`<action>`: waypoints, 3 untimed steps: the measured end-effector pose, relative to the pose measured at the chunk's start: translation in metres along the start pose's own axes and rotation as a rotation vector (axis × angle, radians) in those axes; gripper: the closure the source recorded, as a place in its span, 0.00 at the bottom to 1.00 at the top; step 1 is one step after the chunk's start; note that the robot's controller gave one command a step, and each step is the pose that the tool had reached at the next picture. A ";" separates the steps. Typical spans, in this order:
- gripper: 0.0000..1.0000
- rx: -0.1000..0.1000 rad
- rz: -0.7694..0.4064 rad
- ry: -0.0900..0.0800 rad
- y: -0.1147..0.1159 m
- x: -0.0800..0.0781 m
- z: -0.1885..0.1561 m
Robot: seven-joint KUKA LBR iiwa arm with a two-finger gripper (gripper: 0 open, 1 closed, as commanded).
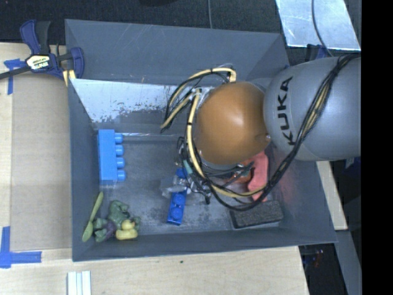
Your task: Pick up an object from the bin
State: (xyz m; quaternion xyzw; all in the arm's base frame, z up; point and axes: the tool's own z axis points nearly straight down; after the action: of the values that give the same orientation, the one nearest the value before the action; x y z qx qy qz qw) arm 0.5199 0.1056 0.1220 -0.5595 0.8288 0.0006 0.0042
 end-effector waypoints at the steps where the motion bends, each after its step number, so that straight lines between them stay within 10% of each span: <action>1: 1.00 0.003 0.002 -0.003 -0.001 -0.001 -0.013; 3: 1.00 0.005 0.004 -0.005 -0.002 -0.001 -0.050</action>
Offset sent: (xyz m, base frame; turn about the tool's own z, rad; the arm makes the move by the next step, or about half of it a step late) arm 0.0008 0.0003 0.0481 0.0009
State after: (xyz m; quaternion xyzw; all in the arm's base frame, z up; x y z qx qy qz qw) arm 0.5215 0.1060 0.1718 -0.5579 0.8299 -0.0002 0.0079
